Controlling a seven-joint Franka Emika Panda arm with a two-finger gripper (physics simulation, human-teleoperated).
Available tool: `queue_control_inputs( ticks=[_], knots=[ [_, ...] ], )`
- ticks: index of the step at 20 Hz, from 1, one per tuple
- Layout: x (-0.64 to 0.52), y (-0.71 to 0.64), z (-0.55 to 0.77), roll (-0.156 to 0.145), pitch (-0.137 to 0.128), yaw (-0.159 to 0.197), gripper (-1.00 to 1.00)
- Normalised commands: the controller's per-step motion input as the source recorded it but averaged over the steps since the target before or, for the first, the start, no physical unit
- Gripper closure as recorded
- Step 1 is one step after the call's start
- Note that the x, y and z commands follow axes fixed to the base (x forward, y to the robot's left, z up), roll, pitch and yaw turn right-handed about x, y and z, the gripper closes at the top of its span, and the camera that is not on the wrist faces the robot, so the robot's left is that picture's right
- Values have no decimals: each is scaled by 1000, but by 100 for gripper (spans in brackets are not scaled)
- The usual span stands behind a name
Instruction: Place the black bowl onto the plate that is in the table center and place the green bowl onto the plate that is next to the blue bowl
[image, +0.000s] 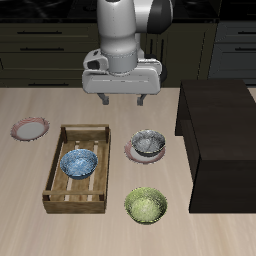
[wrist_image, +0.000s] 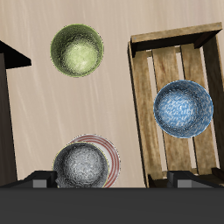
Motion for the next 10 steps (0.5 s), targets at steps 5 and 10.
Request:
queue_control_inputs(
  ticks=[5,10],
  knots=[
    [585,-75,286,-2,-28,-10,-100],
    [511,-119,242,-27,-6,12,-100]
  ],
)
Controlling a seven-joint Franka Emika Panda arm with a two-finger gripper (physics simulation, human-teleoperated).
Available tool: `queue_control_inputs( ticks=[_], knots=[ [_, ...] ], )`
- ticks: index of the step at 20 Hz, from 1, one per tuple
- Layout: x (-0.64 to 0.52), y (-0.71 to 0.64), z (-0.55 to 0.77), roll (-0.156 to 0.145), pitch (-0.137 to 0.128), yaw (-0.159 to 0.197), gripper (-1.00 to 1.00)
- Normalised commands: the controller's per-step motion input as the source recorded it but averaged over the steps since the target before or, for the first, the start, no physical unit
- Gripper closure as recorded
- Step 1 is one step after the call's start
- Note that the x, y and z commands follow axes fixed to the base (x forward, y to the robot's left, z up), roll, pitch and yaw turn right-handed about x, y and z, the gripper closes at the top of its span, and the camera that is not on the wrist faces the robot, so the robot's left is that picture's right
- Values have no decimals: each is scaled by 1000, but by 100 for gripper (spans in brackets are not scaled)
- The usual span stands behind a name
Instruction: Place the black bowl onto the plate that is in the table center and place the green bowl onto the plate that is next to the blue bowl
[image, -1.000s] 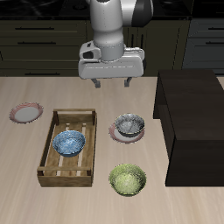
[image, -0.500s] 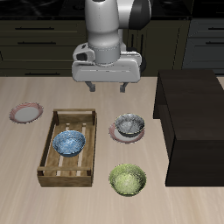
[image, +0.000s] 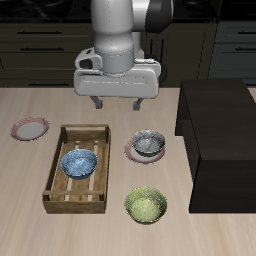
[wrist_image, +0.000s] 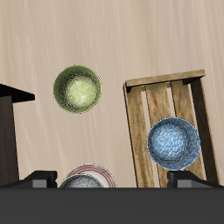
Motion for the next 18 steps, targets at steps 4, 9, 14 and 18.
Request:
queue_control_inputs(
  ticks=[4,9,14,18],
  knots=[
    [472,-128,180,-7,24,-5,-100],
    [405,-93,75,-8,24,22,-100],
    [385,78,-52,48,48,64,-100],
    [421,44,-30,18,44,97,-100]
  ],
)
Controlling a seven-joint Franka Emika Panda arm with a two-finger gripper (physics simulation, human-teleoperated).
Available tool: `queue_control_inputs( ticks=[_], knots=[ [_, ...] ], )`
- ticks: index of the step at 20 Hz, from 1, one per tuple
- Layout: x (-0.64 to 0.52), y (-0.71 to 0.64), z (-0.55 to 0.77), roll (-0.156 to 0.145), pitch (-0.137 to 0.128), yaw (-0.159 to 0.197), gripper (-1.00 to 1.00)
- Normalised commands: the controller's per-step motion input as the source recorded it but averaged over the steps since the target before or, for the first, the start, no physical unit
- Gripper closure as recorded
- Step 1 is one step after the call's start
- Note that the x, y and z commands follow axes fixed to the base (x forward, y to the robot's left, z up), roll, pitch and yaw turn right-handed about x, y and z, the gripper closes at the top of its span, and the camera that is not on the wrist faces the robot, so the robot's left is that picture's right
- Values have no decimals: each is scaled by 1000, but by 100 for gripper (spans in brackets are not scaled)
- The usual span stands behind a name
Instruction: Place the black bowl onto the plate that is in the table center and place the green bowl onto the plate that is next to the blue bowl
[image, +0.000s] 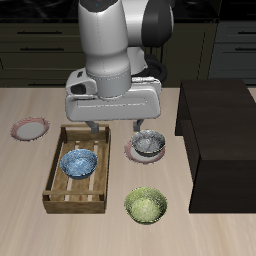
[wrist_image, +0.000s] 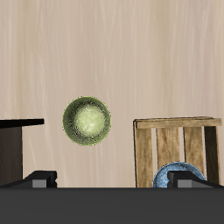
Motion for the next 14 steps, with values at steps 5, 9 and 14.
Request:
queue_control_inputs(
  ticks=[5,9,14],
  knots=[
    [416,-8,-16,15,46,57,-100],
    [296,79,7,28,13,52,-100],
    [191,230,-180,36,23,58,-100]
  ],
)
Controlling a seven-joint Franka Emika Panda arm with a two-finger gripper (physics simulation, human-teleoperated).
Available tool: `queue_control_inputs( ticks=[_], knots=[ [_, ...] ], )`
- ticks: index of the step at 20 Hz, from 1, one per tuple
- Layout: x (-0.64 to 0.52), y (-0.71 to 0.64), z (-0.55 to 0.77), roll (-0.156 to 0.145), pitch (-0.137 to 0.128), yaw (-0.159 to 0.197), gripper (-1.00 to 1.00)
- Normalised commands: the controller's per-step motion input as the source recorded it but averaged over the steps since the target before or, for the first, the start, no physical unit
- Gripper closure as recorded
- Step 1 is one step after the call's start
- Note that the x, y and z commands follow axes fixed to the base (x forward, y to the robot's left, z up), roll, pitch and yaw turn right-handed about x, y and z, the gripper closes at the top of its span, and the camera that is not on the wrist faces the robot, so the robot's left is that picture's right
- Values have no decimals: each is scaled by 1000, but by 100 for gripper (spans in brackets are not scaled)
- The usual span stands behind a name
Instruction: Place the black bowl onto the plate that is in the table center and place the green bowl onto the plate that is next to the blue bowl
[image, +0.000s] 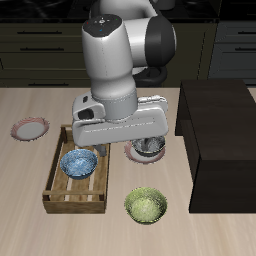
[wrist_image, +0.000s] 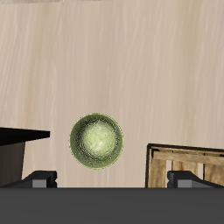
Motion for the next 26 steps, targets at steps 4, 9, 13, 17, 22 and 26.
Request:
queue_control_inputs(
  ticks=[4,9,13,17,22,26],
  knots=[
    [138,327,-406,27,35,81,-100],
    [199,110,-235,16,36,30,-100],
    [212,-45,-208,-20,23,13,-100],
    [111,-55,-167,-22,16,21,-100],
    [104,-21,-431,-16,57,39,-100],
    [7,-23,-285,-8,38,20,-100]
  ],
)
